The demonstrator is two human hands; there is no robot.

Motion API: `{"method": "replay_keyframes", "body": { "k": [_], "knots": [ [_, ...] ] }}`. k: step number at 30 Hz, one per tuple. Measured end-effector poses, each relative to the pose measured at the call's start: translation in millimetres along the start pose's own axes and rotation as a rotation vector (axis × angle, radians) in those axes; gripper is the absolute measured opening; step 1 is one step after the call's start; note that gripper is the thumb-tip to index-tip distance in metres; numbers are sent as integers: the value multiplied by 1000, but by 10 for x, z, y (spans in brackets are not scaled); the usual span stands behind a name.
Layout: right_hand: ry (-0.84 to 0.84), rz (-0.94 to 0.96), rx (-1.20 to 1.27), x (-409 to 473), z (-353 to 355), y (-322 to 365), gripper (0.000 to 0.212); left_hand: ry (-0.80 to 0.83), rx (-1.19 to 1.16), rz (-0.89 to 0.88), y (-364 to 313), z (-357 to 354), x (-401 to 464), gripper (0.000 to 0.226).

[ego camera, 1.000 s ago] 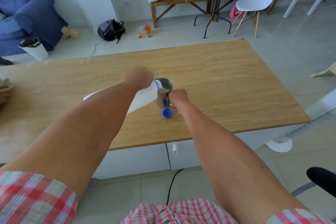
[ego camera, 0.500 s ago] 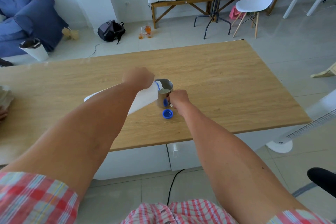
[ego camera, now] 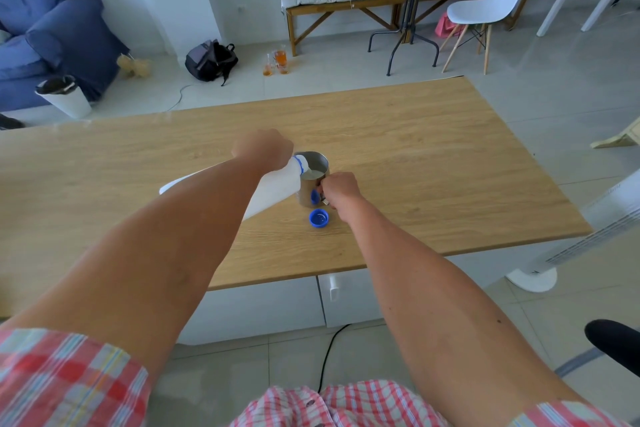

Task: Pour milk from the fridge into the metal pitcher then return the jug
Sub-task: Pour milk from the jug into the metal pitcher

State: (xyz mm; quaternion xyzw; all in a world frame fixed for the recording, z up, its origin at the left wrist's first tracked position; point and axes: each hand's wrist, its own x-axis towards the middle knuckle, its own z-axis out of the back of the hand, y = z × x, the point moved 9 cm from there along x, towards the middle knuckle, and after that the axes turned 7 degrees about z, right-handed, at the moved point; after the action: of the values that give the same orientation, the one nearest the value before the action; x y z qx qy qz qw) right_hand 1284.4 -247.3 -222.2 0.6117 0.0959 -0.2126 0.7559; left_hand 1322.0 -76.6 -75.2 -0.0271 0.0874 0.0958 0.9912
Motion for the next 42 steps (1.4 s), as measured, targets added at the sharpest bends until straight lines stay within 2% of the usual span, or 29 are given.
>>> {"method": "replay_keyframes", "body": {
  "k": [28,36,42],
  "knots": [
    [-1,7,2,-36,8,19,34,12,24,11,-7,7,-1,26],
    [3,0,3,-31,7,22,25,16,40,9,-17,15,-8,28],
    [-6,4,4,-28,12,18,31,24,35,8,-18,19,-3,29]
  ]
}}
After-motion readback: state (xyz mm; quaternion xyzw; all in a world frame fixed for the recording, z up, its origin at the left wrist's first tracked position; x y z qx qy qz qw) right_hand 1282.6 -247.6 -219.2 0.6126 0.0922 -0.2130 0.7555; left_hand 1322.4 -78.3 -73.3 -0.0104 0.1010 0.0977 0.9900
